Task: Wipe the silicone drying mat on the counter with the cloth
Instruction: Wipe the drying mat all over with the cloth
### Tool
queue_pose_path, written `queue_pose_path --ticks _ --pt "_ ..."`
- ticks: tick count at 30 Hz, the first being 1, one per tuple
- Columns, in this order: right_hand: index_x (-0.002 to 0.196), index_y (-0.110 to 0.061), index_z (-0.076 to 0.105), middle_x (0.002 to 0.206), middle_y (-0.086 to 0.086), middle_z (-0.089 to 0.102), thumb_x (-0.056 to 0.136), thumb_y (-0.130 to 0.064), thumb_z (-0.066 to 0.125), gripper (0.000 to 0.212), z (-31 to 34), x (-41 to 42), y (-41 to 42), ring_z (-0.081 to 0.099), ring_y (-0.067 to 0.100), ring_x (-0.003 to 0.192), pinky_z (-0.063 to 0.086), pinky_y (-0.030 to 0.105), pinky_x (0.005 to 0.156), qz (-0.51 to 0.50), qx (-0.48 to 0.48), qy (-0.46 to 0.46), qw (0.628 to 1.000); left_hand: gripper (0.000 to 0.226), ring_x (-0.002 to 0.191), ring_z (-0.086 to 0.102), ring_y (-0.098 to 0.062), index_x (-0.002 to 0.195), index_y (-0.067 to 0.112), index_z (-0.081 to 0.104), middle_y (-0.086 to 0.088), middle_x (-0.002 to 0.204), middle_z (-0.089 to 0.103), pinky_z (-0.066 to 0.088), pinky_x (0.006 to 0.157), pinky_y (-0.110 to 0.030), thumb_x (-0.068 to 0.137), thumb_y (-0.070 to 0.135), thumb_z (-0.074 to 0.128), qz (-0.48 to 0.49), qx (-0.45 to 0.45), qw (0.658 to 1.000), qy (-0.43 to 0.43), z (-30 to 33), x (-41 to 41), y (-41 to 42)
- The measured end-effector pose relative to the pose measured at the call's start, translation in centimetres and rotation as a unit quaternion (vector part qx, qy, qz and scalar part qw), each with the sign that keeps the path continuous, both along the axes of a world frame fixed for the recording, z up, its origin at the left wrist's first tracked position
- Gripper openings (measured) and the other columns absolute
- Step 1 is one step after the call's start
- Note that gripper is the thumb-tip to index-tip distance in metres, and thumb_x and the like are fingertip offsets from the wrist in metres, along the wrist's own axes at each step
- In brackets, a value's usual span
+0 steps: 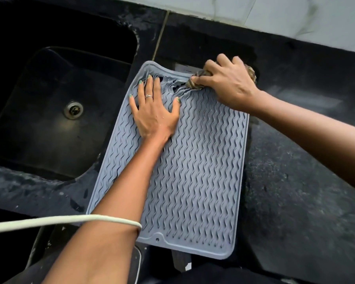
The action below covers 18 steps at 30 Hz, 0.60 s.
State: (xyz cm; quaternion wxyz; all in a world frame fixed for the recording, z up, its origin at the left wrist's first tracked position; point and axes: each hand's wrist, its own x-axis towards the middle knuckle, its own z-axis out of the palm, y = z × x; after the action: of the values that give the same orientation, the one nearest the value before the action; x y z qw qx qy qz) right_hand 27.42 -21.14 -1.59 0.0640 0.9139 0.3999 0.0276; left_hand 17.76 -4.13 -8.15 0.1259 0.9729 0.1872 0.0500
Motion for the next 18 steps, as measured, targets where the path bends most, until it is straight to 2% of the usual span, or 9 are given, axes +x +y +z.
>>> queue_pose_path --ticks 2,4,6,8,11,13,16,18 --pt "0.132 -0.034 0.047 0.119 0.012 0.048 0.088 -0.006 0.047 0.052 0.1 0.3 -0.2 0.042 0.035 0.107 0.04 0.048 0.08 -0.061 0.064 0.053 0.995 0.074 0.149 0.01 -0.019 0.153 0.021 0.017 0.0 0.161 0.015 0.005 0.12 -0.048 0.09 0.057 0.03 0.0 -0.002 1.0 0.002 0.0 0.0 0.1" --pt "0.132 -0.037 0.047 0.12 0.01 0.049 0.09 -0.009 0.048 0.05 0.3 0.6 -0.4 0.043 0.034 0.11 0.043 0.047 0.085 -0.156 0.174 0.099 0.967 0.075 0.149 0.009 -0.021 0.154 0.02 0.015 -0.002 0.162 0.012 0.003 0.119 -0.048 0.089 0.056 0.032 0.005 -0.002 1.0 -0.005 0.0 -0.1 0.1" --pt "0.132 -0.037 0.048 0.121 0.009 0.05 0.09 -0.009 0.049 0.05 0.4 0.4 -0.1 0.044 0.032 0.111 0.045 0.046 0.085 -0.194 0.241 0.084 0.947 0.075 0.149 0.009 -0.024 0.154 0.018 0.014 -0.005 0.162 0.011 0.001 0.118 -0.046 0.09 0.051 0.034 -0.02 0.028 0.999 -0.034 0.3 -0.2 0.0" --pt "0.132 -0.037 0.048 0.122 0.008 0.05 0.09 -0.009 0.049 0.051 0.2 -0.3 0.7 0.045 0.03 0.111 0.046 0.047 0.085 -0.174 0.228 0.074 0.955 0.072 0.149 0.012 -0.025 0.154 0.016 0.015 -0.006 0.161 0.014 0.001 0.119 -0.043 0.091 0.046 0.036 -0.131 0.062 0.988 -0.055 0.7 0.1 -0.1" --pt "0.132 -0.04 0.047 0.127 0.007 0.046 0.089 -0.007 0.048 0.054 -0.6 -0.3 2.5 0.041 0.03 0.115 0.042 0.045 0.085 -0.138 0.162 0.087 0.973 0.07 0.149 0.011 -0.023 0.154 0.016 0.013 -0.005 0.161 0.017 0.002 0.12 -0.04 0.096 0.048 0.034 -0.269 0.041 0.962 -0.002 0.9 1.4 0.3" --pt "0.132 -0.039 0.048 0.128 0.007 0.045 0.089 -0.007 0.046 0.054 -0.9 0.3 3.8 0.04 0.031 0.117 0.039 0.045 0.086 -0.135 0.156 0.09 0.974 0.069 0.149 0.01 -0.021 0.154 0.016 0.01 -0.005 0.161 0.015 0.001 0.12 -0.039 0.097 0.05 0.03 -0.278 0.027 0.96 0.027 0.7 1.7 0.5" --pt "0.13 -0.037 0.05 0.126 0.007 0.047 0.091 -0.014 0.046 0.046 -0.9 1.5 5.7 0.041 0.03 0.117 0.038 0.045 0.088 -0.142 0.195 0.078 0.967 0.071 0.149 0.009 -0.02 0.154 0.018 0.009 -0.005 0.162 0.012 0.003 0.122 -0.039 0.096 0.052 0.03 -0.262 0.033 0.964 0.028 0.7 1.7 0.5" --pt "0.128 -0.036 0.053 0.125 0.007 0.048 0.092 -0.019 0.049 0.04 -0.8 2.0 7.0 0.042 0.03 0.116 0.038 0.045 0.088 -0.112 0.185 0.076 0.973 0.072 0.149 0.01 -0.02 0.154 0.02 0.011 -0.005 0.162 0.012 0.004 0.122 -0.039 0.095 0.055 0.031 -0.242 0.028 0.97 0.027 0.8 1.7 0.5"
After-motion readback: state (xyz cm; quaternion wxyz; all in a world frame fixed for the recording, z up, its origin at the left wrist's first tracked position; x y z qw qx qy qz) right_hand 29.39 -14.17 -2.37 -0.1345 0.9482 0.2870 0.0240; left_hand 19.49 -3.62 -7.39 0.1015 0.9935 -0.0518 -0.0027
